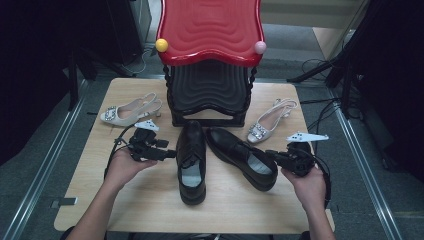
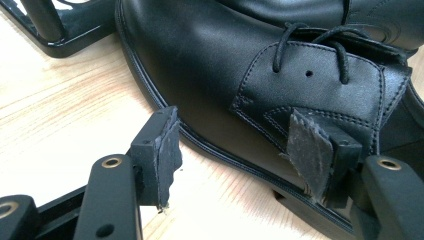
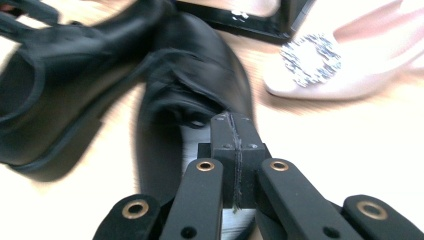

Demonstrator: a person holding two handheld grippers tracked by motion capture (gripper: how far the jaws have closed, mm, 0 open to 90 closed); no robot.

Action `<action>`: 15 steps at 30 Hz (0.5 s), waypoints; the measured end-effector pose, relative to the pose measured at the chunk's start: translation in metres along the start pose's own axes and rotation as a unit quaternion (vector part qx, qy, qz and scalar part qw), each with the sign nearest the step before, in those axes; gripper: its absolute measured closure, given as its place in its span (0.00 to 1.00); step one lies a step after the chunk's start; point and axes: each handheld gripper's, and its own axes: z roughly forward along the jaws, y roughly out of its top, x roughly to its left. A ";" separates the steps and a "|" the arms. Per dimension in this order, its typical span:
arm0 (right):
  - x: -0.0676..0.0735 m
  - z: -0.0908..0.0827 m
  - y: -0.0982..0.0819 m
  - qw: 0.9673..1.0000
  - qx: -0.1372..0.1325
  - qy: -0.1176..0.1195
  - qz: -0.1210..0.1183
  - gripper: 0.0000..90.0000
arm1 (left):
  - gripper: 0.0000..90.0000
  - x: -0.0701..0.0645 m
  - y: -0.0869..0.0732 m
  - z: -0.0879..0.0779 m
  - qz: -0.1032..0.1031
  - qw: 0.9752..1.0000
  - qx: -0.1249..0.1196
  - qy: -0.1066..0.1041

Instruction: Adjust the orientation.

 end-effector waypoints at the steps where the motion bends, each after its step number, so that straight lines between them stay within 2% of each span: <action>1: -0.006 0.003 -0.001 1.000 0.003 0.000 0.003 1.00 | 0.43 0.000 0.000 0.000 -0.001 1.000 -0.001 0.001; 3: -0.012 0.007 -0.004 1.000 0.012 -0.009 0.006 1.00 | 0.42 0.001 0.000 0.000 -0.001 1.000 0.000 0.001; 7: -0.016 0.007 -0.008 1.000 0.008 0.001 0.001 1.00 | 0.43 0.002 -0.001 0.001 -0.004 1.000 0.003 0.002; 10: -0.020 0.005 -0.008 1.000 0.005 -0.015 -0.001 1.00 | 0.43 0.001 -0.002 0.001 -0.003 1.000 0.001 0.003; 13: -0.026 0.004 -0.011 1.000 0.014 -0.028 0.002 1.00 | 0.43 0.001 -0.002 0.001 -0.002 1.000 0.001 0.004; 15: -0.030 0.009 -0.013 0.999 0.032 -0.022 0.010 1.00 | 0.43 0.001 -0.002 0.001 -0.002 1.000 0.000 0.004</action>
